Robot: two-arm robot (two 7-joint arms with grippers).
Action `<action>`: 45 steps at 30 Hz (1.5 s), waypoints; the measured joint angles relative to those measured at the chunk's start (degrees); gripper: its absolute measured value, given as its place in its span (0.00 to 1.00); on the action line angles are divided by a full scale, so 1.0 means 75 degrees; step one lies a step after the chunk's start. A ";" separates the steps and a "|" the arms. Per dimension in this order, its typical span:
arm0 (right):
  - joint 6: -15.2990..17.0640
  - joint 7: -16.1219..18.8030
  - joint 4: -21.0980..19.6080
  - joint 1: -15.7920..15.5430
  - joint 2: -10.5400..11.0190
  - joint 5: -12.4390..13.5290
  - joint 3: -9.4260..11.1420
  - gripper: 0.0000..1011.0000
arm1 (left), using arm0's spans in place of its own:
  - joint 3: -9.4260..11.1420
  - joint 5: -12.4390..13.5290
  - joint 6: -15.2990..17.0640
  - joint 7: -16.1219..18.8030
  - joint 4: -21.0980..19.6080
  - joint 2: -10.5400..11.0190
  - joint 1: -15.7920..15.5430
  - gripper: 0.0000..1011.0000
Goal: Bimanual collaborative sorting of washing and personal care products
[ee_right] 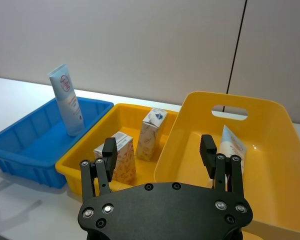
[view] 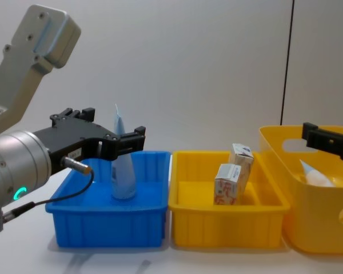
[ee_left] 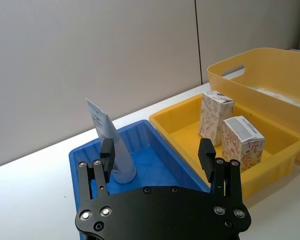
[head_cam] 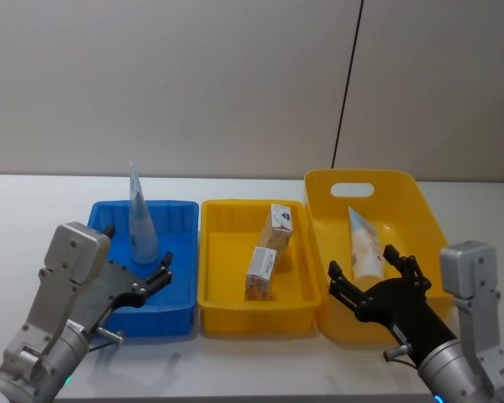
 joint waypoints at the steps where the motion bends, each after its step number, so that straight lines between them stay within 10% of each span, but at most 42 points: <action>1: 0.0002 0.0012 0.0006 0.0010 0.0000 -0.0002 -0.0009 0.99 | 0.0000 0.0000 0.0000 0.0000 0.0000 0.0000 0.0000 0.99; 25: 0.0827 0.0531 0.0809 0.1049 -0.0409 -0.0487 -0.0866 0.99 | 0.0000 0.0000 0.0006 -0.0001 0.0001 -0.0001 0.0000 0.99; 45: 0.1476 -0.0392 0.1772 0.1651 -0.1377 -0.1073 -0.1183 0.99 | 0.0000 -0.0001 0.0006 -0.0001 0.0001 0.0000 -0.0001 0.99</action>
